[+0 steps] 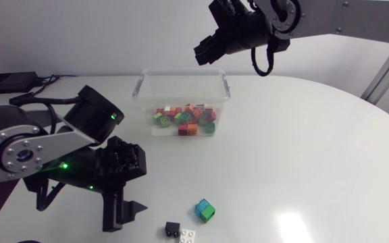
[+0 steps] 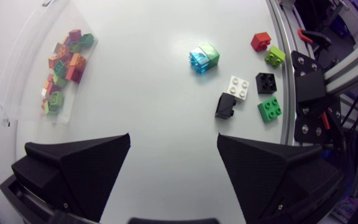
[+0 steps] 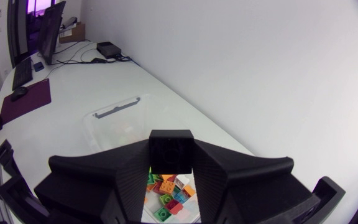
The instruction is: Place the duplo bricks in the container
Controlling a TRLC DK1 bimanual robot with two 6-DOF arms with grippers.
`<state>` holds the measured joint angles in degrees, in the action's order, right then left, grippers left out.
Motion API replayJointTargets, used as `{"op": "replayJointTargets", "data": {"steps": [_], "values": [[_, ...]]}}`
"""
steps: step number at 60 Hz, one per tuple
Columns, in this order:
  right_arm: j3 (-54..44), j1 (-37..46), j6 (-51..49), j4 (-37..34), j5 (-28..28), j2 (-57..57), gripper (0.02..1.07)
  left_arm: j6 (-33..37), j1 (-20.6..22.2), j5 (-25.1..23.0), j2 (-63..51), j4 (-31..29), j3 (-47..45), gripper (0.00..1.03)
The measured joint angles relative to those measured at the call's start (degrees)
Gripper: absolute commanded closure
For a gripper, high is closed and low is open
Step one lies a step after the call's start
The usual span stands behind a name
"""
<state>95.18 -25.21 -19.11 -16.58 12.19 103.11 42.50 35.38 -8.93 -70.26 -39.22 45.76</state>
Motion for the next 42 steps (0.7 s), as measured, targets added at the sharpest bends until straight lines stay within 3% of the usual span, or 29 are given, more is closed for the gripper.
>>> {"op": "replayJointTargets", "data": {"steps": [6,9,11,15,18,31,42], "values": [[1.5,0.2,2.7,2.4,-1.4,2.9,0.85,0.0,2.7,0.8,-1.3,-1.0,-0.4,0.07],[2.1,0.2,3.7,3.2,-1.8,4.3,0.78,0.0,4.1,1.4,-2.5,-1.3,-0.5,0.07],[2.3,0.2,4.0,3.3,-2.3,4.8,0.67,0.0,4.8,1.6,-3.2,-1.4,-0.5,0.07],[2.5,0.2,5.0,4.7,-3.7,6.1,0.28,0.0,6.7,1.9,-5.1,-1.4,-0.5,0.07],[2.6,0.2,5.8,5.0,-4.4,6.6,0.06,0.0,8.2,2.2,-6.4,-1.4,-0.5,0.07],[1.2,0.2,7.0,5.3,-4.8,4.8,0.06,-0.3,13.2,2.8,-14.5,-1.2,-0.3,0.09],[-8.2,0.6,7.0,5.3,-4.9,-5.4,0.06,-0.5,15.6,3.2,-19.9,0.2,2.4,0.10]]}}
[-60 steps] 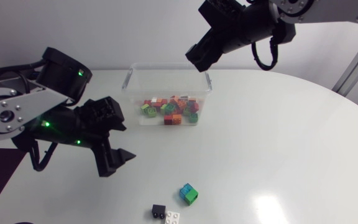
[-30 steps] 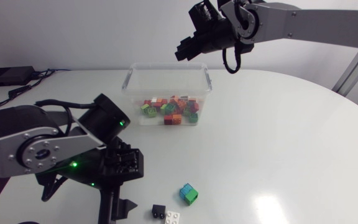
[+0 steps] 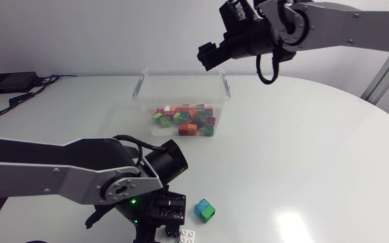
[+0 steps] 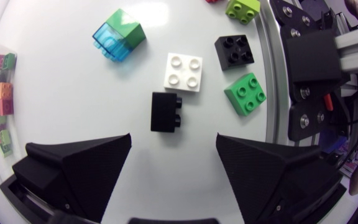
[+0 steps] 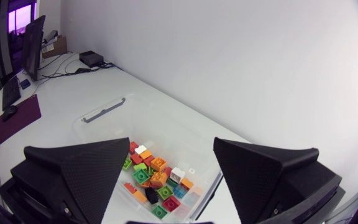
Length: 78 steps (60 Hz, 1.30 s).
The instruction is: Place the duplo bricks in the container
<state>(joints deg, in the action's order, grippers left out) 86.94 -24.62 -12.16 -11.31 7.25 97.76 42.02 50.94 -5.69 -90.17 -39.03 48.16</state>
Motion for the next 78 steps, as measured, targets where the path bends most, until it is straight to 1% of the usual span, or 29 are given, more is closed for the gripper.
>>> {"op": "replayJointTargets", "data": {"steps": [2,3,7,9,11,14,15,19,20,24,29,31,32,34,36,38,39,46,52,57,61,65,73,78], "values": [[-2.3,0.0,0.0,-0.4,0.0,-2.3,0.06,0.0,0.3,0.0,-0.7,0.4,0.7,0.11],[-3.4,0.0,0.0,-0.4,0.0,-3.6,0.06,0.0,0.3,0.0,-0.9,0.4,0.8,0.13],[-7.8,0.0,0.0,-1.7,0.0,-8.5,0.06,0.0,0.5,0.0,-2.3,0.7,2.0,0.16],[-9.6,0.0,0.0,-2.8,0.1,-10.8,0.06,0.0,0.5,0.0,-2.8,0.8,2.3,0.21],[-11.2,0.0,0.0,-4.2,0.1,-12.9,0.07,0.0,0.5,0.0,-3.1,0.8,2.6,0.29],[-14.8,0.1,-0.1,-7.6,0.2,-17.7,0.07,0.0,0.5,0.0,-3.4,0.9,3.0,0.36],[-15.5,0.1,-0.1,-8.2,0.2,-18.5,0.07,0.0,0.5,-0.1,-3.5,0.9,3.0,0.41],[-19.2,0.0,-0.2,-11.2,0.2,-22.9,0.07,0.0,0.5,-0.5,-4.1,1.0,3.5,0.49],[-20.0,0.0,-0.2,-11.9,0.2,-23.9,0.07,0.0,0.5,-0.5,-4.3,1.0,3.6,0.54],[-23.1,-0.1,-0.2,-15.3,0.0,-27.7,0.07,0.0,0.5,-1.5,-5.4,1.0,4.0,0.61],[-25.7,-0.8,-0.2,-21.2,-0.3,-31.5,0.07,0.0,0.7,-2.2,-7.0,1.0,4.1,0.63],[-26.3,-1.1,0.0,-22.7,-0.6,-32.1,0.07,0.0,0.9,-2.4,-7.5,1.0,4.2,0.67],[-26.5,-1.4,0.2,-23.8,-0.7,-32.3,0.07,0.0,1.0,-2.4,-7.8,1.0,4.3,0.68],[-26.8,-1.8,0.3,-25.3,-1.0,-32.5,0.07,0.0,1.2,-2.6,-8.2,1.0,4.3,0.72],[-27.4,-2.8,0.6,-27.6,-1.6,-32.7,0.07,0.0,1.5,-2.7,-8.7,1.0,4.4,0.78],[-27.9,-3.7,1.2,-28.9,-1.8,-32.8,0.07,-0.2,1.7,-2.9,-9.1,1.0,4.5,0.81],[-28.2,-4.2,1.5,-29.5,-2.1,-32.9,0.07,-0.2,1.8,-2.9,-9.4,1.0,4.5,0.87],[-29.2,-8.7,3.3,-33.9,-4.8,-32.9,0.07,-0.6,1.9,-3.1,-10.0,0.7,5.3,0.89],[-29.2,-11.4,5.0,-35.9,-5.9,-31.9,0.07,-1.0,1.4,-3.3,-9.4,-1.9,5.4,0.89],[-29.2,-13.3,6.6,-37.4,-6.1,-29.6,0.07,-1.1,0.1,-3.3,-6.8,-4.5,5.4,0.90],[-29.2,-15.1,7.7,-38.4,-6.5,-27.2,0.07,-1.0,-1.7,-3.5,-3.7,-6.6,5.4,0.90],[-28.9,-16.7,8.6,-38.7,-6.5,-24.1,0.07,-1.0,-4.8,-3.5,1.2,-8.4,5.4,0.90],[-27.6,-18.6,9.4,-39.2,-6.5,-18.9,0.08,-1.0,-8.7,-3.5,6.9,-9.4,5.4,0.90],[-26.4,-20.1,9.4,-39.4,-6.5,-15.0,0.10,-1.0,-11.1,-3.5,10.4,-9.6,5.5,0.90]]}}
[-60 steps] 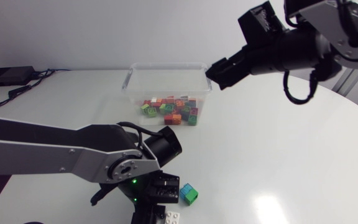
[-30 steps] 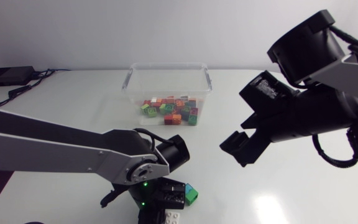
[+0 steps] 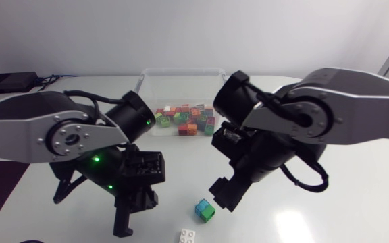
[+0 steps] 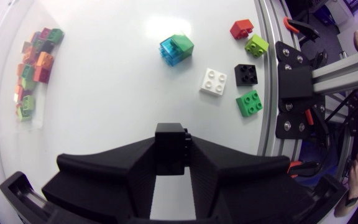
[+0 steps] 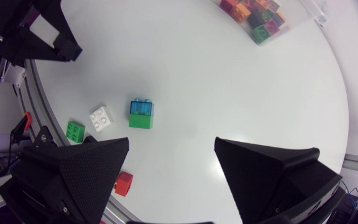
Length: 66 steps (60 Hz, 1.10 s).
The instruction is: Place the duplo bricks in the container
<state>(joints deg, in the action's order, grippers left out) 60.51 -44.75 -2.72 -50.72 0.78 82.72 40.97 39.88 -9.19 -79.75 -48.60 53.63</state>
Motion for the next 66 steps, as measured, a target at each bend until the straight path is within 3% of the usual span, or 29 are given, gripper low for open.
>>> {"op": "replayJointTargets", "data": {"steps": [16,36,48,52,60,64,66], "values": [[4.9,-4.0,0.9,-0.1,0.0,12.0,0.11,-0.7,-8.3,0.0,6.5,-0.4,3.6,0.90],[8.4,-6.6,1.1,-0.3,0.0,20.2,0.18,-4.4,-20.1,-5.0,8.3,-0.3,14.6,0.90],[9.2,-7.3,1.2,-0.3,0.3,23.6,0.25,-10.1,-26.5,-8.2,8.1,6.1,21.3,0.90],[9.3,-7.7,1.2,-0.3,0.4,24.7,0.42,-12.8,-27.5,-8.6,8.1,9.7,21.6,0.90],[9.3,-8.3,1.2,-0.2,0.5,26.6,0.63,-17.7,-28.0,-8.9,7.5,16.1,21.6,0.90],[9.3,-8.4,1.2,0.2,0.4,27.5,0.78,-21.1,-28.4,-9.0,6.8,20.4,21.6,0.90],[9.3,-8.4,1.2,0.6,0.5,27.6,0.79,-22.3,-28.6,-9.0,6.3,22.2,21.6,0.90]]}}
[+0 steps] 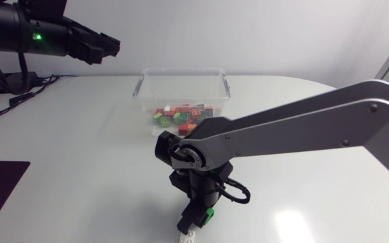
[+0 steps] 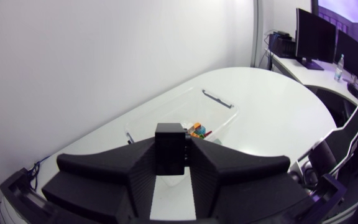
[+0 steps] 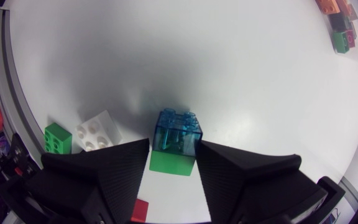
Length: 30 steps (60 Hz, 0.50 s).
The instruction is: Place the duplo bricks in the container
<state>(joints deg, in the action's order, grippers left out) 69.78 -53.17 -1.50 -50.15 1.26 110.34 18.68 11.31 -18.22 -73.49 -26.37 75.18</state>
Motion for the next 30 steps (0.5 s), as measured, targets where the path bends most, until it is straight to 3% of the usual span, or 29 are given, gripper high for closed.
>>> {"op": "replayJointTargets", "data": {"steps": [16,30], "values": [[-1.3,0.5,0.0,-0.6,-0.1,-3.7,0.80,-8.3,1.4,2.1,-8.3,14.0,0.0,0.90],[0.2,5.2,-0.1,-5.7,-0.7,-13.4,0.80,-10.1,5.0,6.4,-19.3,15.8,4.4,0.88]]}}
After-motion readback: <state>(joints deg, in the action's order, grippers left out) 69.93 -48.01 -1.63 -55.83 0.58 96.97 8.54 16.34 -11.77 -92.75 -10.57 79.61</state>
